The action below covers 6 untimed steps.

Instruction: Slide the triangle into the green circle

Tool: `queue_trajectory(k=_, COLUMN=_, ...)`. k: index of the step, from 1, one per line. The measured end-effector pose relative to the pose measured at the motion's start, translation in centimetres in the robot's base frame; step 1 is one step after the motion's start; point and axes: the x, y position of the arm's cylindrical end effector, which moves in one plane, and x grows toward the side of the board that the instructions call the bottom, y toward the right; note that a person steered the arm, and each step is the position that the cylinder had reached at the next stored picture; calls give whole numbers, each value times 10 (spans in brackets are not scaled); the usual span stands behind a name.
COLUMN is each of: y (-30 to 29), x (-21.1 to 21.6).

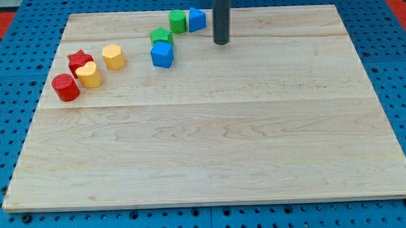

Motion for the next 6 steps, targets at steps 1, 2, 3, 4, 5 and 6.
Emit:
queue_trajectory(k=1, y=0, x=-32)
queue_trajectory(k=2, y=-8, x=-56)
queue_trajectory(k=3, y=-38, x=-65)
queue_trajectory(k=4, y=-75, x=-70)
queue_trajectory(k=5, y=-66, x=-70)
queue_trajectory(k=6, y=-69, x=-89)
